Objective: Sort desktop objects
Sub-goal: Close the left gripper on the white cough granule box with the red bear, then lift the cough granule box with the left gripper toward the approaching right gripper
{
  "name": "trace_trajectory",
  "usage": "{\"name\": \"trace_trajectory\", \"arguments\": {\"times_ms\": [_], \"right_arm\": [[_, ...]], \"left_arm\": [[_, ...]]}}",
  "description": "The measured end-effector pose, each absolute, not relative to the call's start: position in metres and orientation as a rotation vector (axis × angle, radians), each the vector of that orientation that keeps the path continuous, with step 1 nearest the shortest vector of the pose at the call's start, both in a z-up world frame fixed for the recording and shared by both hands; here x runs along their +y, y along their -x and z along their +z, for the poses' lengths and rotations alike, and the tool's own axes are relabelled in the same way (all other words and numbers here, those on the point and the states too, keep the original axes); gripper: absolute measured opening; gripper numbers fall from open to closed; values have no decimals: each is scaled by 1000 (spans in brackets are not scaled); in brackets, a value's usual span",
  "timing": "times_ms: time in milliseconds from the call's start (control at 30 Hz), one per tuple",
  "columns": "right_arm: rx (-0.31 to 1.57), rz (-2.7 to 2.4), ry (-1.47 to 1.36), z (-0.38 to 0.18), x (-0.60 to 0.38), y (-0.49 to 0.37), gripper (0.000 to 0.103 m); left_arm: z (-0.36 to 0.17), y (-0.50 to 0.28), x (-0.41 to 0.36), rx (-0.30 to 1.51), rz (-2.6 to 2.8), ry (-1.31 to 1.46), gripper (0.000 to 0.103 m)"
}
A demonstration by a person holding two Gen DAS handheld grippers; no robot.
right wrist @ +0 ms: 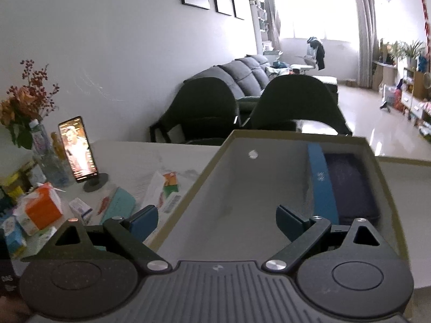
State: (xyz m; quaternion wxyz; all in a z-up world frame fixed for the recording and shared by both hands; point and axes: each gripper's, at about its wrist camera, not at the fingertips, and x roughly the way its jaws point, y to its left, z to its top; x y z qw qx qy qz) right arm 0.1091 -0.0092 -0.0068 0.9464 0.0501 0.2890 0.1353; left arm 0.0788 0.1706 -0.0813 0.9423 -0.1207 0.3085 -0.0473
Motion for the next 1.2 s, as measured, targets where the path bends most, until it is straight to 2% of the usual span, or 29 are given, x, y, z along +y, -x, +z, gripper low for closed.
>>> {"name": "trace_trajectory", "arguments": {"times_ms": [867,1200], "right_arm": [[745,578,-390,-12,15,-88,95],[772,664,-448,-6,33,-87,91]], "left_arm": [[-55,-28,175,498,-127,370,76],[-34,-11,172,428,-186,379,76]]}}
